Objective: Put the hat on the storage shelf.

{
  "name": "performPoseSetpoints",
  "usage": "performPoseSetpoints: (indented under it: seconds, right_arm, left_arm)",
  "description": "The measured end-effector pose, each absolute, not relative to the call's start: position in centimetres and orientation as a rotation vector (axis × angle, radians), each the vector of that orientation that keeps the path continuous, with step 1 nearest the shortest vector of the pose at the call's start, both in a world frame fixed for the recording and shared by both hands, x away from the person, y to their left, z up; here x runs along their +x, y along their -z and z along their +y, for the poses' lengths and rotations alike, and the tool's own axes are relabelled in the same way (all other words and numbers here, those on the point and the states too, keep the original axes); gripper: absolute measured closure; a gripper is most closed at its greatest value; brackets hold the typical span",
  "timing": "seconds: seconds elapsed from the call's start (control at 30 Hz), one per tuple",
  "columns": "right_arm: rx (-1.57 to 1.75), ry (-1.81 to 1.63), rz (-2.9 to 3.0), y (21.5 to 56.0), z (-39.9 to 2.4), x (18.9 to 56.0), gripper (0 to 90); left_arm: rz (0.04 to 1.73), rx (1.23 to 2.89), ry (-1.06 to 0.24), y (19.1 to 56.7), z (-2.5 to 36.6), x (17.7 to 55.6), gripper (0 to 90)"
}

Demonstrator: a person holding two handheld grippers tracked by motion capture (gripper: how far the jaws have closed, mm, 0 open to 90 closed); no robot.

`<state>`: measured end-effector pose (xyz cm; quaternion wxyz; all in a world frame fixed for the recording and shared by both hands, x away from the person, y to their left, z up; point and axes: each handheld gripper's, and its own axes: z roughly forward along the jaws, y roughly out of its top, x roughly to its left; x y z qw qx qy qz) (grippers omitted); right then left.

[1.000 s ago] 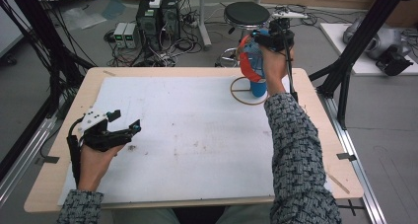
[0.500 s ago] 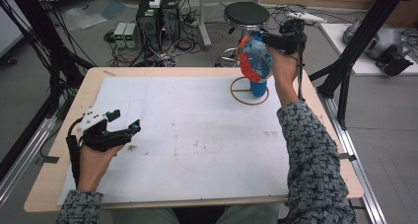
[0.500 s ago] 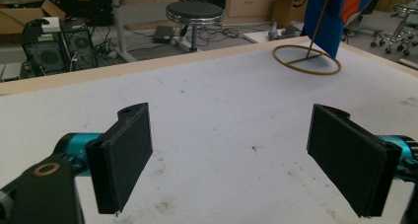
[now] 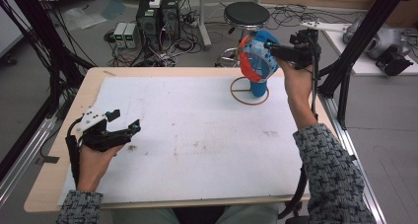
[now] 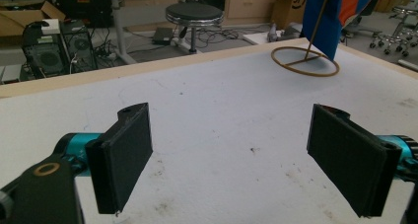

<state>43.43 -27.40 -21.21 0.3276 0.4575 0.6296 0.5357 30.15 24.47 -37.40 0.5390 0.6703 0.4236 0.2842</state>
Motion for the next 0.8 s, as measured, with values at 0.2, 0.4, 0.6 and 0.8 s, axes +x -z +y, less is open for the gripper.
performPoseSetpoints:
  seconds: [0.2, 0.4, 0.6, 0.8]
  right_arm:
    - [1.174, -1.420, 1.650, 22.7, -27.9, 40.5, 12.6]
    - [1.182, -1.434, 1.631, 25.0, -29.0, 37.9, 12.4]
    - [1.158, -1.419, 1.634, 27.5, -29.6, 35.4, 12.0]
    - [1.162, -1.436, 1.645, 30.2, -29.8, 33.0, 11.9]
  left_arm:
    - [1.007, 1.591, -0.677, 37.4, 24.5, 30.1, 17.5]
    - [1.009, 1.587, -0.681, 37.2, 24.6, 30.1, 17.5]
    - [1.012, 1.585, -0.686, 37.2, 24.6, 30.2, 17.5]
    - [1.014, 1.588, -0.694, 37.3, 24.6, 30.4, 17.5]
